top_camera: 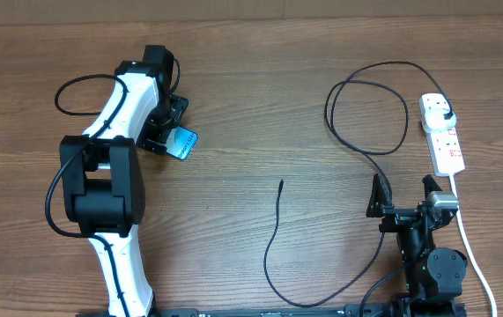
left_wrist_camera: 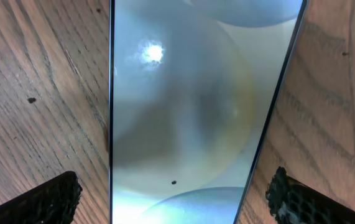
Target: Plug charger to phone and switch on socket
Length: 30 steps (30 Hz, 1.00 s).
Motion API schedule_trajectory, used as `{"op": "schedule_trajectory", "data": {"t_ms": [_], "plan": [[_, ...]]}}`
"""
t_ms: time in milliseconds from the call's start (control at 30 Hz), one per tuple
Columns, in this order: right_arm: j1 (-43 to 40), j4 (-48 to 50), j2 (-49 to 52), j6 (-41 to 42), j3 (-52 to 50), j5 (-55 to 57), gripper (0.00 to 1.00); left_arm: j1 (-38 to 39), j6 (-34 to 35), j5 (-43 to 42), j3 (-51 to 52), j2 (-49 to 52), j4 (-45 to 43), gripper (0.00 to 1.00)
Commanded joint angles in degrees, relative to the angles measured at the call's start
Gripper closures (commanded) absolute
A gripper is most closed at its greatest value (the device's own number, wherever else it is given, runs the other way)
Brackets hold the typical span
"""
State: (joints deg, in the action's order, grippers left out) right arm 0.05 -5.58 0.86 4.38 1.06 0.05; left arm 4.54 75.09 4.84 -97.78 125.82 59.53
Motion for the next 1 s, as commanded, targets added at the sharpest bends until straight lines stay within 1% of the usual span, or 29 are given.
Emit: {"op": "schedule_trajectory", "data": {"t_ms": [0,433,700,967], "plan": [[0.2,0.3,-0.1,-0.3,-0.3,0.3,0.00,0.4,1.2,1.6,1.1,0.6,-0.5,0.00],[0.2,0.3,-0.1,-0.3,-0.3,0.3,0.00,0.3,1.2,0.9,1.3,5.1,-2.0,0.00],[0.2,0.3,-0.1,-0.3,-0.3,0.3,0.00,0.2,1.2,0.0,1.3,5.1,-2.1,0.00],[0.2,0.3,-0.1,-0.3,-0.3,0.3,0.00,-0.4,0.7,-5.6,1.3,5.1,-1.9,0.00]]}}
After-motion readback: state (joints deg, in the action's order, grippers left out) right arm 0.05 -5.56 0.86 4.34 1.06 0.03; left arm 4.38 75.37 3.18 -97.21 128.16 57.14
